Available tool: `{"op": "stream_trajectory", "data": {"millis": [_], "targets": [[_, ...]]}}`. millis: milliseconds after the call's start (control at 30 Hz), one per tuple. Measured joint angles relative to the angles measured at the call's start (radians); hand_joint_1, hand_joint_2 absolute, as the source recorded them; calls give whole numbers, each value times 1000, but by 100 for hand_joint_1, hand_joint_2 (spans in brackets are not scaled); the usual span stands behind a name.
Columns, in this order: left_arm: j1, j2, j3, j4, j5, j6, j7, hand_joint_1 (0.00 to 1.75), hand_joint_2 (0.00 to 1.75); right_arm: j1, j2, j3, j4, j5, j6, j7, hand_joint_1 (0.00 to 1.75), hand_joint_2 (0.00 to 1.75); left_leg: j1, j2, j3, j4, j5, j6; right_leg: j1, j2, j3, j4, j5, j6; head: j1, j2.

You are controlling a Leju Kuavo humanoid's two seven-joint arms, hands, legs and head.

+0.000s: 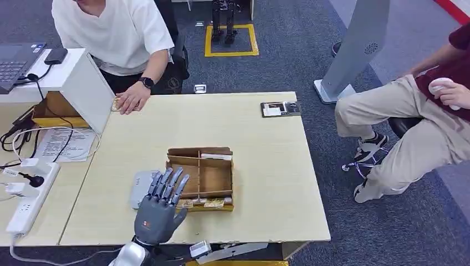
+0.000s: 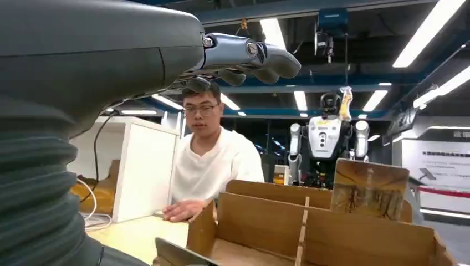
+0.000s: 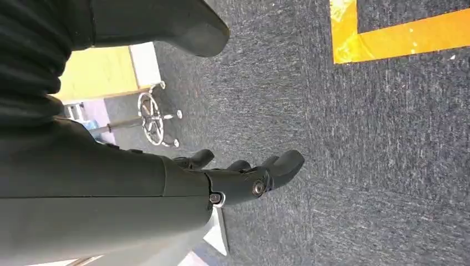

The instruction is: Pass the card to the sensor for recognition and then transmit it.

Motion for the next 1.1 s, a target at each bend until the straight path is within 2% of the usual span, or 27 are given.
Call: {"op": "stream_trajectory", "data": {"millis": [167,367,633,667,700,800,1100], "targets": [[-22,22,-44,33,-25,0,42,0,175,0,0,-3,0,0,3,-1,0,175,0,0,0,0,0,0,0,0,0,0,0,0,0,0],[-38,47,-98,73,-1,0,33,0,175,-1,0,-4,0,3,3,-4,0,175,0,0,0,0,0,0,0,0,0,0,0,0,0,0],[-52,61,-123,108,6,0,26,3,175,-1,0,-4,1,3,3,-4,0,175,0,0,0,0,0,0,0,0,0,0,0,0,0,0],[-53,63,-126,111,7,0,26,99,175,-1,0,-4,1,3,3,-5,0,175,0,0,0,0,0,0,0,0,0,0,0,0,0,0],[-53,64,-128,113,9,0,27,171,175,-1,0,-4,1,3,3,-5,0,175,0,0,0,0,0,0,0,0,0,0,0,0,0,0],[-53,65,-133,119,18,0,35,175,175,-1,0,-4,2,3,1,-5,0,175,0,0,0,0,0,0,0,0,0,0,0,0,0,0],[-55,61,-135,151,7,0,126,175,175,0,0,-7,2,3,0,-4,0,175,0,0,0,0,0,0,0,0,0,0,0,0,0,0]]}}
